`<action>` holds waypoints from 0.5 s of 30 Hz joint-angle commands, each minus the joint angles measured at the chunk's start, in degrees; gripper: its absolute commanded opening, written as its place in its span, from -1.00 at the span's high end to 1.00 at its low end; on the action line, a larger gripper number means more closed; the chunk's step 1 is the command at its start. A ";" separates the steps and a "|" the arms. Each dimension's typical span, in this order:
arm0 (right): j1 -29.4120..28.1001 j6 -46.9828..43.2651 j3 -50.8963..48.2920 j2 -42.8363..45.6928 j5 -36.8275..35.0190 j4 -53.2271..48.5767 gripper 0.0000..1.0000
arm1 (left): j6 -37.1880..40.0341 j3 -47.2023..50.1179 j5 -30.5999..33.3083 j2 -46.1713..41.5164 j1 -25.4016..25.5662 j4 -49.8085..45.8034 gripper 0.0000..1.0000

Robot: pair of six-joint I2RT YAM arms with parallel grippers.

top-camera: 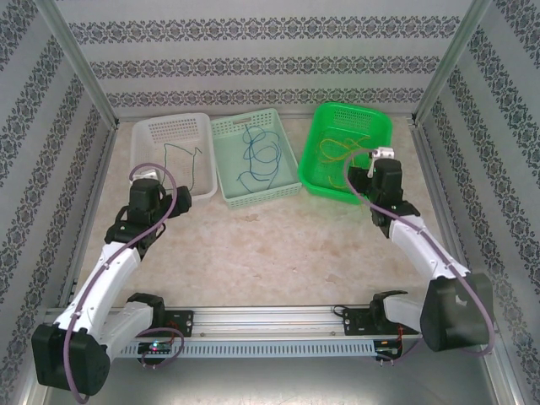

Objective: Untangle the cables

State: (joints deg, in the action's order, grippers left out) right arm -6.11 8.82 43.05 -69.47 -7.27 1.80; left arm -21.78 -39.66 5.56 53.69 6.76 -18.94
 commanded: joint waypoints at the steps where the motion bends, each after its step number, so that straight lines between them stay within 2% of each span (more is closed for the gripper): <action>1: 0.07 2.18 8.74 -5.27 6.14 -11.51 -0.41 | -1.21 -1.96 -0.91 -0.03 0.52 1.54 -0.99; 4: 0.22 2.85 16.95 -11.63 7.04 -23.53 -0.35 | -1.05 -1.78 -0.40 -0.97 0.50 1.02 -0.99; 7: 0.33 4.41 20.62 -14.57 7.80 -29.65 -0.30 | -0.64 -0.98 0.06 -2.14 0.53 0.91 -0.99; 15: 0.18 7.84 21.85 -10.74 7.28 -37.49 -0.27 | -0.26 0.71 0.02 -2.39 0.52 2.03 -0.99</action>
State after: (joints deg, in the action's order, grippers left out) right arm -6.11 14.06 63.22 -83.42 -0.54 -29.61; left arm -21.91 -39.72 5.17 51.68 6.76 -18.81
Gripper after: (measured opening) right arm 0.639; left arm 0.996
